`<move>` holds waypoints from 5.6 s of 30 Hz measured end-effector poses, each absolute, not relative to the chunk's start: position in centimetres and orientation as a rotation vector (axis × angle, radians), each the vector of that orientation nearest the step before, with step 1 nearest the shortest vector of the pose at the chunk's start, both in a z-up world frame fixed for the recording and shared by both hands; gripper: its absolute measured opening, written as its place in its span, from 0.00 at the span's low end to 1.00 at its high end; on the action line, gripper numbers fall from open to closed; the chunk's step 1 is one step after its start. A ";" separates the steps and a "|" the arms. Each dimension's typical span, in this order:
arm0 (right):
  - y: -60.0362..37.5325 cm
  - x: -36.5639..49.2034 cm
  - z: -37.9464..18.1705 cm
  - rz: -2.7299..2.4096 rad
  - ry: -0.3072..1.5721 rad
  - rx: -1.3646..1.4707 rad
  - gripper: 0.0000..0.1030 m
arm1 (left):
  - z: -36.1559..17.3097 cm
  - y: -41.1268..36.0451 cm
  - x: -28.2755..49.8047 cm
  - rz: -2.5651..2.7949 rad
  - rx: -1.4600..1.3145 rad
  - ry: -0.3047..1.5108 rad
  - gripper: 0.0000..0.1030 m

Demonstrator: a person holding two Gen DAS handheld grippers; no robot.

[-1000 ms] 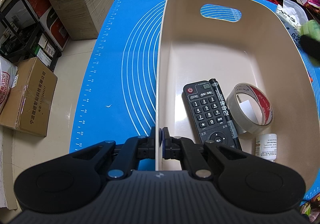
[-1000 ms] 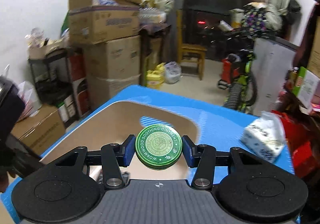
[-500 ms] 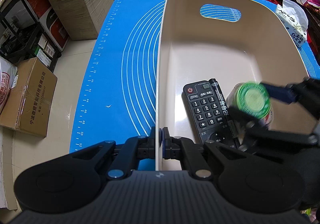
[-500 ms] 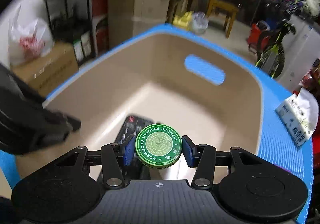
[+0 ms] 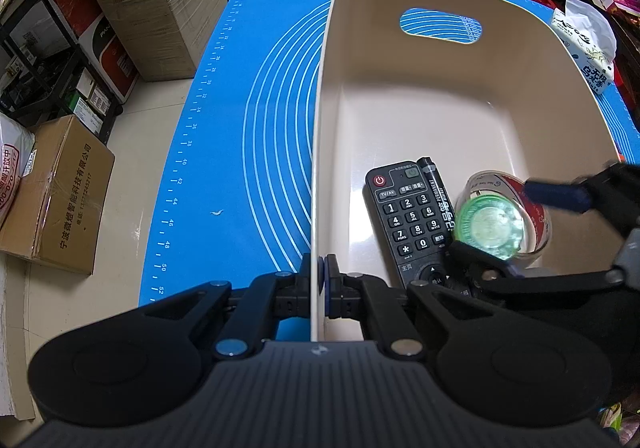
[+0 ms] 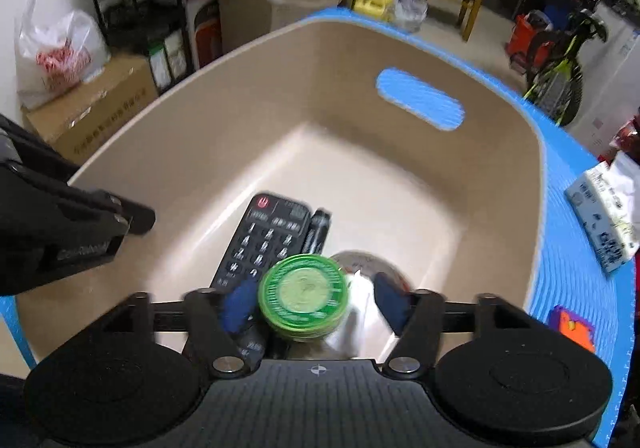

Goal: Organize rigid objects
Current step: 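Carry the ointment tin into the bin and release it onto the tape, then move the right tool to the keys and grasp them, then carry the keys into the bin and release them with the right tool, then grasp the orange-purple toy with the right tool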

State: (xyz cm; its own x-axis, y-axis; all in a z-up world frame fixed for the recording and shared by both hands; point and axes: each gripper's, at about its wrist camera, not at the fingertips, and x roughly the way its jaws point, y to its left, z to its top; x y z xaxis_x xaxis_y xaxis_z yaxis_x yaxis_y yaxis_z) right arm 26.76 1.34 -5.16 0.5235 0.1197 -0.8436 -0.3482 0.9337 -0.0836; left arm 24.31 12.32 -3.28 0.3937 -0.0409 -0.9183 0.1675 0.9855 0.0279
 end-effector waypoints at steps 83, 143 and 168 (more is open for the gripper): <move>-18.3 19.9 -8.6 -0.096 0.799 -0.018 0.13 | -3.3 12.4 24.3 -0.132 0.127 1.158 0.06; -10.1 23.3 0.3 0.145 0.601 -0.113 0.78 | -3.4 12.2 24.3 -0.133 0.132 1.156 0.05; -21.7 30.0 -13.1 -0.215 0.877 -0.050 0.82 | -3.6 12.1 24.1 -0.127 0.146 1.156 0.06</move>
